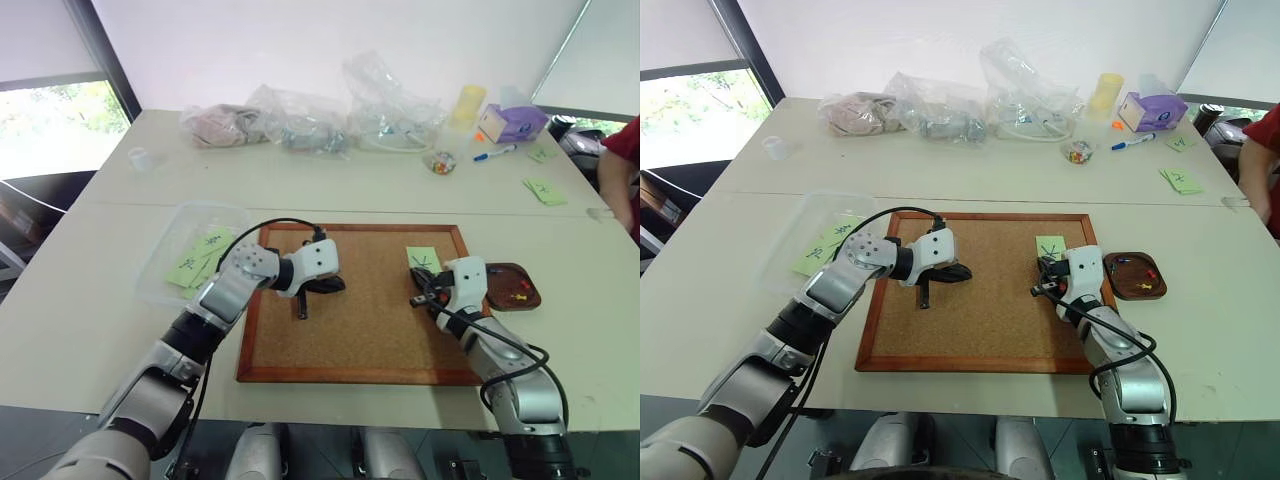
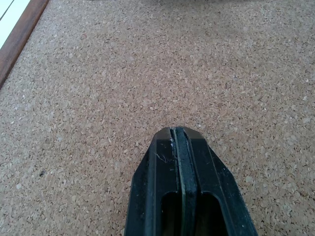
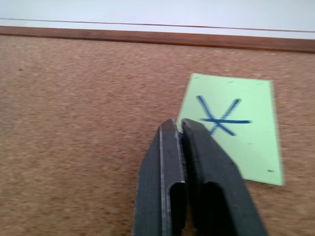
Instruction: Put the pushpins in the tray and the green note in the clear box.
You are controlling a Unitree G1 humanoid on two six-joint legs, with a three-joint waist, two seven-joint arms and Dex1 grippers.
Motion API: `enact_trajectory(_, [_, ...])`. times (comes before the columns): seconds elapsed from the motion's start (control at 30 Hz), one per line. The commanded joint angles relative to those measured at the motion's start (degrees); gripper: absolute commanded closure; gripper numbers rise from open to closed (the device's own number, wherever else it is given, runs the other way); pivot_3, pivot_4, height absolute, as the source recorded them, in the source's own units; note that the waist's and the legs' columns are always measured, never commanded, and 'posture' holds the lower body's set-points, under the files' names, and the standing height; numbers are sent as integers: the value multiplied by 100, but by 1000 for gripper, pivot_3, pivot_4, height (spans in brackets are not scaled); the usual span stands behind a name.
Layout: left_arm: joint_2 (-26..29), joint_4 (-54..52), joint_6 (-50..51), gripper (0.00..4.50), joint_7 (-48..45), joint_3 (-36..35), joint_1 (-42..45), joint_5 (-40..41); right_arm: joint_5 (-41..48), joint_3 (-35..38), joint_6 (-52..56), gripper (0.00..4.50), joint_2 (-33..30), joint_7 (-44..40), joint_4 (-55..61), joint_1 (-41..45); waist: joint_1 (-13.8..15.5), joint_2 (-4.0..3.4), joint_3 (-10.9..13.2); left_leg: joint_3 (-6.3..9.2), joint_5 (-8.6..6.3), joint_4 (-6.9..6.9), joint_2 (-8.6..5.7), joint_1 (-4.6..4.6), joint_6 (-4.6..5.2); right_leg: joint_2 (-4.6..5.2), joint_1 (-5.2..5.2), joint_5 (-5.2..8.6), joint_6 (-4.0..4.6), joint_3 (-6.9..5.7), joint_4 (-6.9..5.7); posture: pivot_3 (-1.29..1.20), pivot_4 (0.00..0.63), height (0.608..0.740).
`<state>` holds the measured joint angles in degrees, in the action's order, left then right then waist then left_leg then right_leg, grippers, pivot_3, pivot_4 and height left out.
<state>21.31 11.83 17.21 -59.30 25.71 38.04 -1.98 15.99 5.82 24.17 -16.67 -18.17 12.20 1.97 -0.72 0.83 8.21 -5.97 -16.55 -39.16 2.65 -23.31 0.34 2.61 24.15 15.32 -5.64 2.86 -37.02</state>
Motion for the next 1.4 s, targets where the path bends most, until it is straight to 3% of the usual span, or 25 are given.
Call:
enact_trajectory(0.03, [40, 179, 152, 4500, 8, 187, -144, -213, 11, -26, -66, 4444, 47, -33, 80, -72, 0, 0, 0, 0, 0, 0, 0, 0, 0, 0, 0, 0, 0, 0, 0, 0, 150, 737])
enact_trajectory(0.67, [17, 304, 112, 4500, -60, 161, -72, -175, 100, 326, -929, 4444, 112, 12, 592, -98, 4, 0, 0, 1, 0, 0, -1, -2, 0, 0, 3, 0, 0, -1, 0, 0, 150, 737])
enact_trajectory(0.83, [-318, 277, 547, 4500, -81, -367, 159, 446, 50, 252, -886, 4444, 75, -48, 660, -111, 14, 1, 1, 0, 0, 0, -1, -3, 0, 1, 3, 0, 0, -1, 0, 0, 150, 737])
enact_trajectory(1.0, [-911, 353, 1809, 2616, 24, -1384, 880, 1574, -15, 153, -851, 4500, -33, -124, 794, -92, 11, 14, 14, 2, 0, -3, -5, -21, 0, 2, 19, -5, -11, -2, 0, 0, 150, 737])
enact_trajectory(1.17, [-1445, 939, 2893, 49, 362, -2196, 1677, 2414, -68, 105, -801, 4500, -213, -182, 997, -79, -32, 17, 18, 5, -1, 1, -11, -19, 2, -3, 21, -5, -29, -2, 0, 0, 150, 737])
enact_trajectory(1.4, [-2173, 3167, 3388, 49, 1464, -3228, 2911, 2831, -241, -12, -718, 4500, -442, -255, 1357, -134, -23, 38, 33, 13, -1, 3, -15, -17, 2, -7, 20, -4, -33, -3, -2, 0, 150, 737])
